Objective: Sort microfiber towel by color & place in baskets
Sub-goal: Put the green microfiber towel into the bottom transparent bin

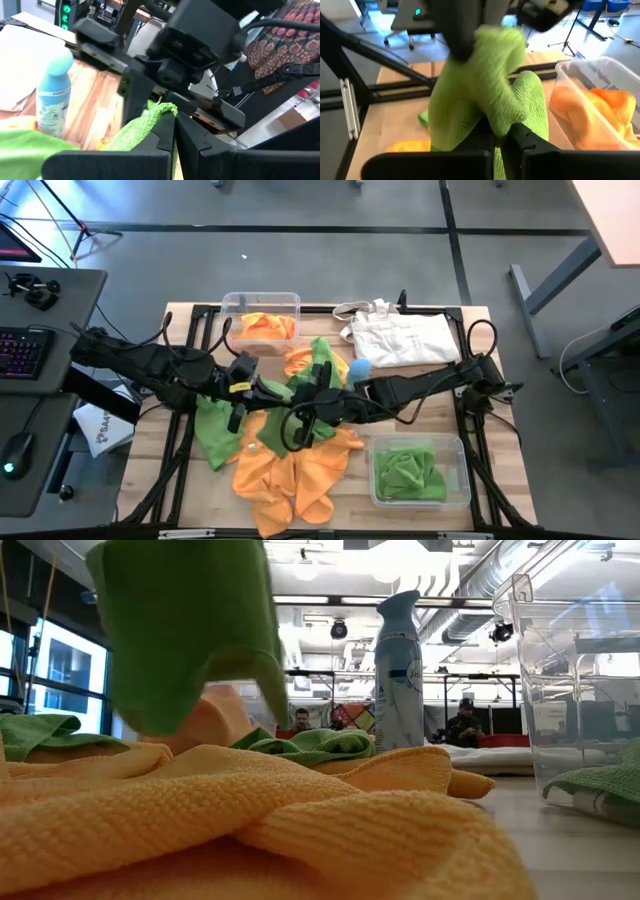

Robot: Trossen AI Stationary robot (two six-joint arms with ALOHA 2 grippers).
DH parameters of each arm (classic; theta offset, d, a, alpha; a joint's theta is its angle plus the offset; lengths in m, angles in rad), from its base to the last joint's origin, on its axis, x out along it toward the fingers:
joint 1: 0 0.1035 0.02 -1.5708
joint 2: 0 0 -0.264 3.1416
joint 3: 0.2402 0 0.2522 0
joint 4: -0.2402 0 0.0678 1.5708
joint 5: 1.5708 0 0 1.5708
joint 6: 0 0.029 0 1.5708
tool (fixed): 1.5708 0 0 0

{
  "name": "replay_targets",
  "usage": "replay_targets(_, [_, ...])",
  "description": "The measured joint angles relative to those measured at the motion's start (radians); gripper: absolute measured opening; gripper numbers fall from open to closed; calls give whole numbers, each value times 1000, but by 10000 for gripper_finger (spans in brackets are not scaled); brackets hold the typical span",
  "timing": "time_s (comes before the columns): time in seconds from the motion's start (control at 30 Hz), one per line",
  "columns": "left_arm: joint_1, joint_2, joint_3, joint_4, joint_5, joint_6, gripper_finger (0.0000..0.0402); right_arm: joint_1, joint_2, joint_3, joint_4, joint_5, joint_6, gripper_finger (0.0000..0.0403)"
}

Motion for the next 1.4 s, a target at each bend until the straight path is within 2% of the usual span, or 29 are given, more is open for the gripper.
replay_targets(0.17, [0,-30,1,-51,-26,-2,0,25,-5,-1,-87,27,26,3])
replay_targets(0.27, [-1,-46,3,-80,-35,-3,0,43,-18,-2,-159,83,61,2])
replay_targets(0.37, [0,-45,2,-89,-38,-2,0,55,-57,-1,-236,134,117,2])
replay_targets(0.53, [0,-49,2,-85,-41,-2,0,86,-119,-1,-338,147,215,1])
replay_targets(0.83, [0,-48,2,-106,-70,0,0,229,-297,0,-525,227,427,0])
replay_targets(1.03, [0,-47,2,-168,-86,0,0,344,-419,0,-690,240,637,0])
replay_targets(1.17, [5,-47,2,-223,-103,-2,0,409,-463,0,-828,193,818,0])
replay_targets(1.4, [31,-47,2,-332,-116,24,0,497,-474,-1,-1097,-25,1169,0])
